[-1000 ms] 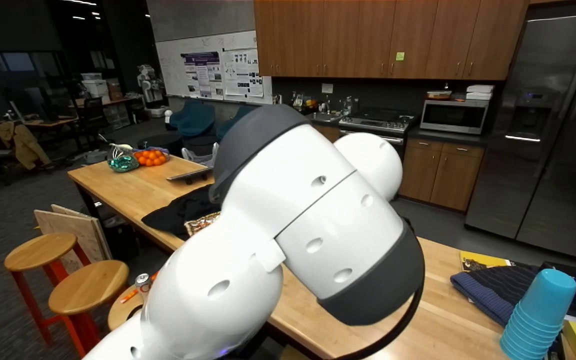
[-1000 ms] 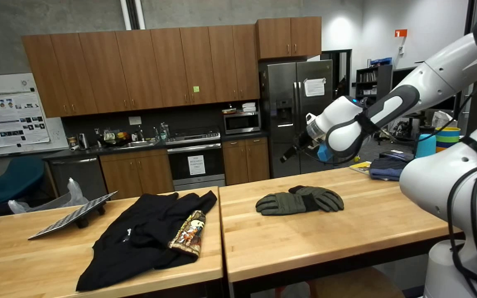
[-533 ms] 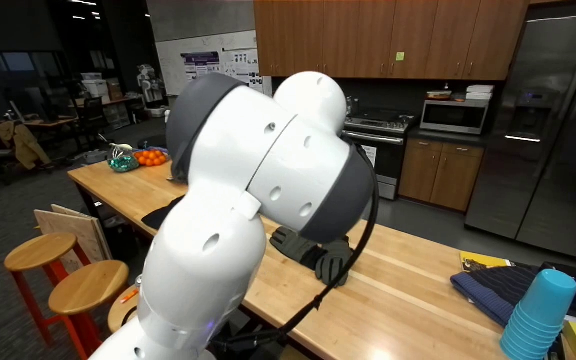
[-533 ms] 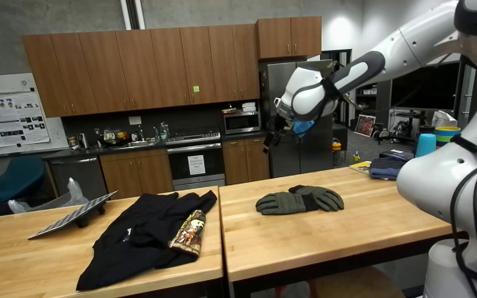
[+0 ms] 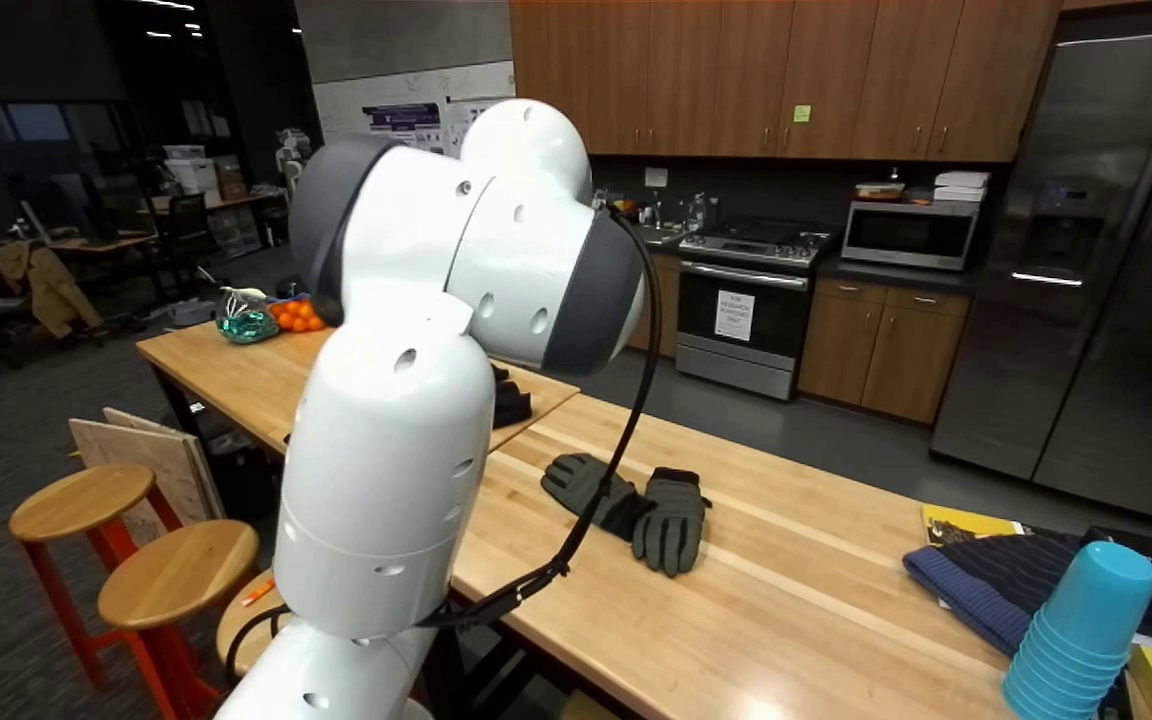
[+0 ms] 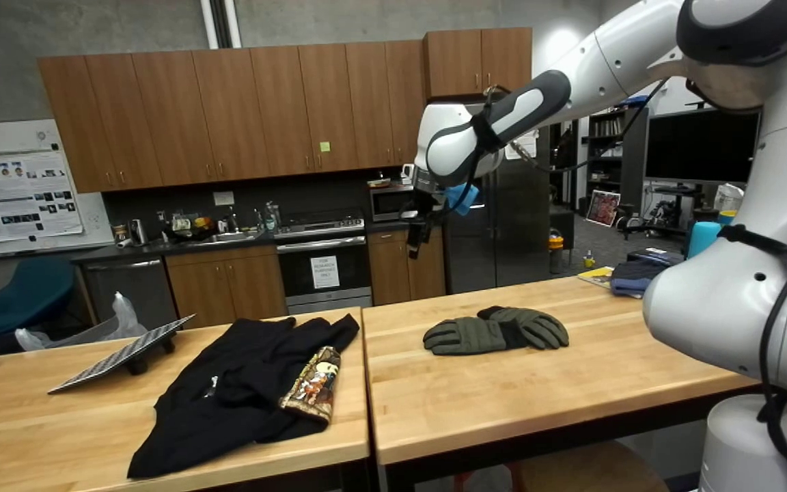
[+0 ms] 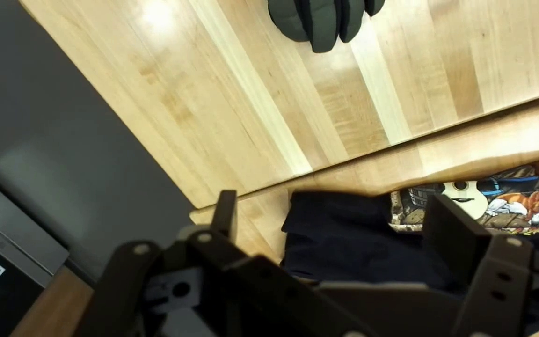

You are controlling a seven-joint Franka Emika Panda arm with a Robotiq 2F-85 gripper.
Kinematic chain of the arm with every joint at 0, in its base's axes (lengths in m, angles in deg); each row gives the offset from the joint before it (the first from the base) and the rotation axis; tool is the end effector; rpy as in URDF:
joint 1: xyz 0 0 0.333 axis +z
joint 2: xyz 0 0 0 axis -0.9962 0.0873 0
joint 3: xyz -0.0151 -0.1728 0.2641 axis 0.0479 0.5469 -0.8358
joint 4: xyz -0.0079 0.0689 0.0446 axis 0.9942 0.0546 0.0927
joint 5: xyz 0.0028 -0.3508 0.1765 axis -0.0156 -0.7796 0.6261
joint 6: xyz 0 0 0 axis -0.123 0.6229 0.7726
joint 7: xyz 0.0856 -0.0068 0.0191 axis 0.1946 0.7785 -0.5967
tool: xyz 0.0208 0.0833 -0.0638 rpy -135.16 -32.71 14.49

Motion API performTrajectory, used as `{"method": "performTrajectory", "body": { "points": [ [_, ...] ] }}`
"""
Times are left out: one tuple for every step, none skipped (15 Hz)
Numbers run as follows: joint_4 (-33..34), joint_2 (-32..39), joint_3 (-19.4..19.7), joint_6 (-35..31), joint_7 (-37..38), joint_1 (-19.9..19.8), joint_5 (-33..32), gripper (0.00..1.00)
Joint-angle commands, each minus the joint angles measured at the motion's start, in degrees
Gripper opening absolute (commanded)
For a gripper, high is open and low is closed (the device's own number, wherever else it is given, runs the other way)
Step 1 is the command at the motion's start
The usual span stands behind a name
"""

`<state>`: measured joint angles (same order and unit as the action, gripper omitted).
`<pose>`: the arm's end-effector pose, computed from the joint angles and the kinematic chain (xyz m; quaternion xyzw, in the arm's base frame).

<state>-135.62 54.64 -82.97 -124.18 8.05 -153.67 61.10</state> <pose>0.5488 0.1811 0.4680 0.8707 0.4590 0.1768 0.0072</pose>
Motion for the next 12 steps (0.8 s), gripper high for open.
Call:
{"method": "performTrajectory", "body": {
  "points": [
    [0.0, 0.0, 0.2, 0.0, -0.3, 0.0, 0.0, 1.00],
    [0.0, 0.0, 0.3, 0.0, -0.5, 0.0, 0.0, 1.00],
    [0.8, -0.8, 1.8, 1.4, 0.4, 1.4, 0.7, 1.00],
    [1.4, -1.9, 2.9, 3.0, 0.9, 2.3, 0.5, 1.00],
    [2.6, -7.1, 5.7, 5.0, -0.1, 4.4, 4.0, 1.00],
    [4.3, -8.2, 7.3, 9.3, -0.5, 6.6, 5.1, 1.00],
    [6.1, -6.0, 7.9, 13.8, 2.0, 8.3, 2.0, 1.00],
    [8.1, -6.3, 9.6, 18.3, 2.0, 10.6, 2.0, 1.00],
    [10.4, -6.4, 11.3, 23.3, 2.5, 13.1, 1.9, 1.00],
    [12.3, -6.9, 13.2, 27.9, 2.6, 15.7, 2.0, 1.00],
    [14.4, -7.2, 15.5, 32.7, 2.5, 18.7, 2.1, 1.00],
    [16.2, -11.3, 22.5, 35.9, 0.2, 24.8, 6.0, 1.00]
  ]
}}
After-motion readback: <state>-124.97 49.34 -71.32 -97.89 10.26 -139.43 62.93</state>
